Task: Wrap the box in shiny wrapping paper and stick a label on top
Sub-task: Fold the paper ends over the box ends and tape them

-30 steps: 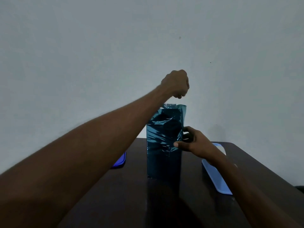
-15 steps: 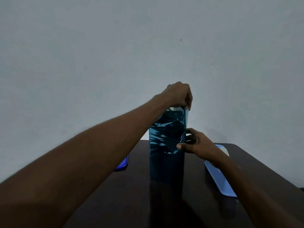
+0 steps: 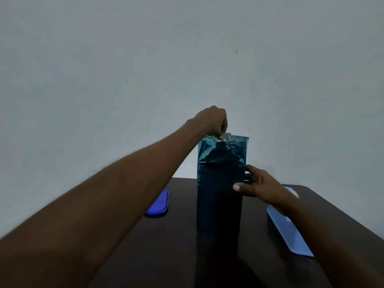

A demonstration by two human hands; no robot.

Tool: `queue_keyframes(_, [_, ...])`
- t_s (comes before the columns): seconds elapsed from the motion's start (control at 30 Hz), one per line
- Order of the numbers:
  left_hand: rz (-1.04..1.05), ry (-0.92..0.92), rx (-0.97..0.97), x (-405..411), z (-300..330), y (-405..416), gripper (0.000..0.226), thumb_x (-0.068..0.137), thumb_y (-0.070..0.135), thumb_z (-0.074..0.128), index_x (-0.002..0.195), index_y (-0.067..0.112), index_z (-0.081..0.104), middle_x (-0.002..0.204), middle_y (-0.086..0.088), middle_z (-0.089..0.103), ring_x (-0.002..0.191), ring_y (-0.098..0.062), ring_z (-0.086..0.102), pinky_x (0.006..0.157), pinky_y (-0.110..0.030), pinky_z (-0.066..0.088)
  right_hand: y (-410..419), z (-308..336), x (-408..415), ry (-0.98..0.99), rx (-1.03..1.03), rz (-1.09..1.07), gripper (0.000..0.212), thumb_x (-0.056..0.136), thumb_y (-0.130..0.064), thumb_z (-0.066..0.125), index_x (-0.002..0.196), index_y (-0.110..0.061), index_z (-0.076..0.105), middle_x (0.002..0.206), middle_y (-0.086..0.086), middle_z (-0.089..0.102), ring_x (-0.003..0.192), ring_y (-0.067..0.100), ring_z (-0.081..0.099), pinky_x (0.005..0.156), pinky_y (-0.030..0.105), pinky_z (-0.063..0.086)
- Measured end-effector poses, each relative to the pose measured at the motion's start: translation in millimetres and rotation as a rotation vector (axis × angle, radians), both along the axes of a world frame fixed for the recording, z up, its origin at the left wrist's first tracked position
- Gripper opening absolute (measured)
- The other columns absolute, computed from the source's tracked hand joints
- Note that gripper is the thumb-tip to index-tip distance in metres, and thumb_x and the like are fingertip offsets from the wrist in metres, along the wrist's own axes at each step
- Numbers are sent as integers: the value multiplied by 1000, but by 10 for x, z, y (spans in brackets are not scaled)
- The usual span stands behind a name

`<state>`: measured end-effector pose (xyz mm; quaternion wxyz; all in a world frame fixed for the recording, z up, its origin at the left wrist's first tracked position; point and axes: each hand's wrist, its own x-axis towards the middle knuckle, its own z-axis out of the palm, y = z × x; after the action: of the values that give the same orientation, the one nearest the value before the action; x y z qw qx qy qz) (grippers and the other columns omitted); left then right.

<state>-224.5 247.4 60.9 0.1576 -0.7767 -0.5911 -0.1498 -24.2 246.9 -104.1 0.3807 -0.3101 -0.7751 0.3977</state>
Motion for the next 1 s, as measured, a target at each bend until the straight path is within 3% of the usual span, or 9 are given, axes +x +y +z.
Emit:
queue_keyframes(0.13, [-63, -152, 99, -109, 68, -57, 9, 73, 15, 81, 81, 15, 78, 68, 6, 69, 72, -9, 66, 77, -32, 56, 12, 2, -5, 2, 12, -2, 55, 83, -11, 76, 128, -30, 50, 113, -16, 65, 94, -13, 64, 73, 11, 53])
queue_keyframes(0.27, [64, -157, -103, -256, 169, -129, 46, 74, 48, 79, 102, 13, 72, 89, 0, 69, 83, -14, 64, 72, -28, 52, 31, -18, -11, 4, 9, -4, 49, 84, -11, 75, 117, -39, 52, 105, -22, 65, 89, -15, 64, 75, 14, 54])
queue_keyframes(0.33, [131, -133, -203, -293, 129, -132, 36, 74, 37, 83, 97, 11, 74, 83, -2, 72, 74, -14, 69, 66, -27, 58, 31, -21, -12, 5, 6, -3, 47, 84, -10, 74, 113, -40, 52, 102, -23, 65, 89, -13, 64, 75, 14, 54])
queue_keyframes(0.47, [85, -184, -3, -273, 55, -146, 3, 75, 10, 78, 76, 13, 76, 64, 0, 72, 56, -11, 69, 65, -28, 60, 39, -46, 8, 19, -9, 1, 52, 83, -12, 76, 125, -35, 55, 113, -16, 69, 104, -1, 65, 84, 23, 56])
queue_keyframes(0.57, [31, -354, 97, -385, 90, -222, 4, 83, 11, 71, 82, 11, 75, 67, 0, 73, 59, -11, 71, 64, -27, 60, 37, -34, 27, 26, -26, -4, 49, 84, -12, 75, 120, -38, 56, 112, -17, 67, 103, 2, 65, 92, 32, 55])
queue_keyframes(0.63, [42, -458, 93, -542, 75, -278, 9, 84, 3, 67, 86, 7, 74, 74, -7, 74, 64, -16, 73, 63, -28, 61, 60, -32, 37, 17, -43, 1, 52, 84, -17, 76, 130, -32, 56, 122, -8, 67, 111, 10, 64, 95, 39, 55])
queue_keyframes(0.73, [88, -586, 3, -778, -127, -412, 11, 81, -5, 68, 89, 1, 74, 79, -18, 74, 71, -25, 74, 62, -27, 61, 84, -25, 25, 17, -94, -15, 58, 86, -18, 73, 139, -25, 50, 128, -1, 64, 113, 16, 64, 92, 37, 56])
queue_keyframes(0.87, [-41, -736, -127, -830, -563, -534, 11, 83, 0, 71, 93, -1, 75, 83, -18, 74, 71, -18, 71, 66, -26, 60, 70, -25, -36, 31, -114, -17, 44, 89, -17, 70, 126, -30, 52, 117, -9, 64, 103, 6, 64, 81, 26, 55])
queue_keyframes(1.0, [-124, -829, -30, -660, -812, -471, 12, 83, 3, 72, 94, 2, 76, 85, -18, 74, 71, -15, 67, 62, -18, 56, 90, 0, -88, 19, -111, -39, 43, 88, -21, 71, 127, -31, 56, 122, -5, 66, 110, 15, 65, 94, 39, 54])
